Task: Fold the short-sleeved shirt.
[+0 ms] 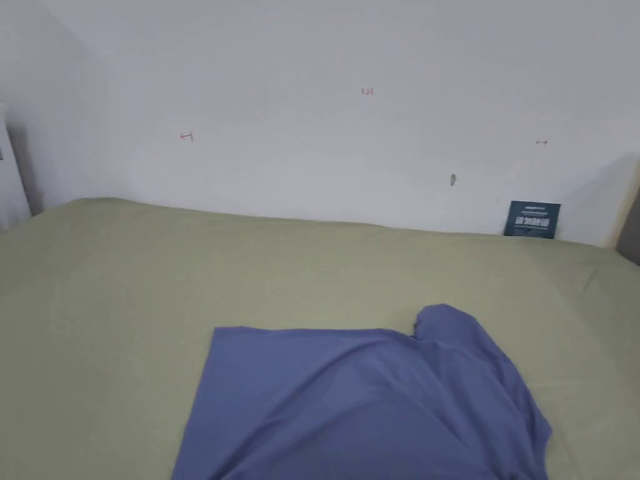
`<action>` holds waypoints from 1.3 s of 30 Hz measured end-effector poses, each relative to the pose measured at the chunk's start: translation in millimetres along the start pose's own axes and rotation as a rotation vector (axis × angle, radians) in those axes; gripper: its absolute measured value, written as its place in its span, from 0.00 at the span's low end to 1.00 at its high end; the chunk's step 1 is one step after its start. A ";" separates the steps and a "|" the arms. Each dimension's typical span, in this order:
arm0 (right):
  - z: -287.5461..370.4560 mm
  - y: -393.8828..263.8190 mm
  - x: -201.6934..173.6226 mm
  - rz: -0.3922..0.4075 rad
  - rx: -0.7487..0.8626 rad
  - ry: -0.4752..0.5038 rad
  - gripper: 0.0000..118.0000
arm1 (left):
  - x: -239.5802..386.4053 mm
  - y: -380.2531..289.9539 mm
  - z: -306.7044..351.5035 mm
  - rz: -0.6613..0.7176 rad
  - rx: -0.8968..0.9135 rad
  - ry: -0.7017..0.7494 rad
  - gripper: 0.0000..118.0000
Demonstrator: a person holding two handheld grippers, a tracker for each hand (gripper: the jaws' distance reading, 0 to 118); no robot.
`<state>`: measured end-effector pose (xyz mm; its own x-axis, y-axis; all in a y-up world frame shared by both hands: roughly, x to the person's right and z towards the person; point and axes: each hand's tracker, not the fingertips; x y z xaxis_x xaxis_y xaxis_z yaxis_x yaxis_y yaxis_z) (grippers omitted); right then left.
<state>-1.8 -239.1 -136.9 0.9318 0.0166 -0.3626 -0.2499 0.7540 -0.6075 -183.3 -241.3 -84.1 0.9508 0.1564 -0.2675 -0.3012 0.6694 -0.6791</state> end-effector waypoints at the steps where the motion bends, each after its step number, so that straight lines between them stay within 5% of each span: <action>1: 1.2 3.6 4.0 -0.005 0.016 0.000 0.00 | -11.3 8.6 2.0 0.028 0.030 -0.006 0.00; 4: 33.8 29.2 8.4 -0.032 0.079 -0.003 0.00 | -63.1 34.7 9.2 0.098 0.102 0.042 0.02; 5: 38.8 33.8 12.6 -0.043 0.092 -0.007 0.00 | -83.0 42.2 11.8 0.127 0.103 0.070 0.16; 6: 30.3 35.8 29.0 -0.057 0.092 0.000 0.00 | -103.0 48.4 14.4 0.161 0.105 0.081 0.48; 7: 32.5 39.6 34.3 -0.059 0.102 -0.001 0.00 | -116.5 51.4 15.4 0.182 0.111 0.112 0.48; 8: 34.4 44.2 40.2 -0.064 0.109 -0.002 0.00 | -130.9 54.7 13.8 0.193 0.088 0.146 0.61; 9: 35.6 48.9 46.2 -0.071 0.109 0.002 0.00 | -144.1 53.7 4.0 0.213 0.059 0.156 0.85; 10: 29.9 49.4 56.4 -0.085 0.104 0.014 0.00 | -151.2 50.6 5.1 0.224 0.099 0.140 0.99; 14: 28.9 56.9 81.7 -0.157 0.116 0.015 0.00 | -157.1 38.6 -23.2 0.312 -0.068 0.119 0.98; 19: 28.8 58.3 121.7 -0.211 0.102 -0.018 0.01 | -159.5 34.5 -77.3 0.212 -0.172 0.168 0.96; 23: 29.4 53.4 173.3 -0.275 0.065 -0.093 0.09 | -135.5 36.4 -66.3 0.177 -0.184 0.332 0.52; 24: 26.8 52.2 188.5 -0.287 0.037 -0.118 0.25 | -139.2 37.1 -60.7 0.182 -0.129 0.264 0.31; 25: 22.2 50.6 201.3 -0.290 0.010 -0.126 0.54 | -143.7 37.8 -60.2 0.164 -0.122 0.216 0.06; 29: -4.1 41.4 232.9 -0.267 -0.137 -0.145 0.57 | -131.6 38.1 -56.0 0.095 -0.132 0.227 0.06; 33: -28.6 28.1 229.2 -0.235 -0.205 -0.022 0.57 | -143.4 40.5 -55.7 0.161 -0.137 0.181 0.06; 39: -55.0 16.8 221.7 -0.299 -0.268 0.025 0.49 | -144.3 43.7 -47.5 0.167 -0.126 0.162 0.06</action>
<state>186.1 -258.9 -266.3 0.9680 -0.1957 -0.1570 -0.0318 0.5252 -0.8504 -337.1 -269.1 -107.6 0.8662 0.1319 -0.4820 -0.4692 0.5471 -0.6933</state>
